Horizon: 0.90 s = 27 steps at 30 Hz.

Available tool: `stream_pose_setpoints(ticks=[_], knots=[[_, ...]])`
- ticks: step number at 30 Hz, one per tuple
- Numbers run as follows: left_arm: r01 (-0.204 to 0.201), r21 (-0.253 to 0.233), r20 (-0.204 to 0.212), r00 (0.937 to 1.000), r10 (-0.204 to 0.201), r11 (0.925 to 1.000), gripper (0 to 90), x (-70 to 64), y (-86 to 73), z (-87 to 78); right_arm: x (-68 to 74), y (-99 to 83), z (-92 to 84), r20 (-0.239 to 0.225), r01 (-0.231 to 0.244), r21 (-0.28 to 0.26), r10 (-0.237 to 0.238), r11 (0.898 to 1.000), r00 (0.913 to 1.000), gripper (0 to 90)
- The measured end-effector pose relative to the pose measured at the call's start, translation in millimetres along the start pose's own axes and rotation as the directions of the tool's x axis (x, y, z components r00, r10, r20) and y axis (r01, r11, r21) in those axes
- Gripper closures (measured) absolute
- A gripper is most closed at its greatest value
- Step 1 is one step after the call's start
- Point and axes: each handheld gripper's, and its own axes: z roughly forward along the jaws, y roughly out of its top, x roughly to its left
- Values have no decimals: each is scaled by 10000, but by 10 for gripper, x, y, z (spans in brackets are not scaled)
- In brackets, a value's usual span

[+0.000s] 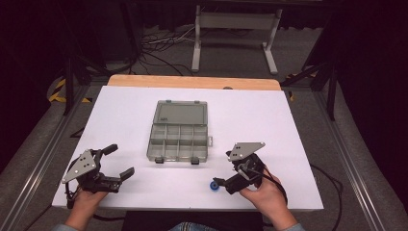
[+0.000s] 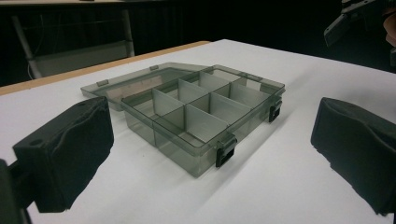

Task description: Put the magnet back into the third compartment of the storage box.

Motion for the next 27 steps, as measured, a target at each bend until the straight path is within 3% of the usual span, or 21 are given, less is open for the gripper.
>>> stream_pose_setpoints(ticks=[5,10,18,22,27], knots=[[-3,14,7,10000,3,10000,1,1,1,-2,25,34,35,-123,127,805,-118,9967,9999,81],[-6,17,15,10000,6,10000,1,0,2,-3,32,46,58,-105,231,1206,-220,9924,9997,81],[-26,-6,8,10000,26,10000,2,-1,1,4,70,55,141,-630,326,2328,-183,9720,9978,120],[29,37,59,10000,-29,10000,2,-6,1,-1,92,60,161,-789,429,2526,-236,9666,9966,140],[0,16,44,10000,0,10000,2,-1,3,-3,98,45,203,-868,490,2504,-279,9669,9958,164]])
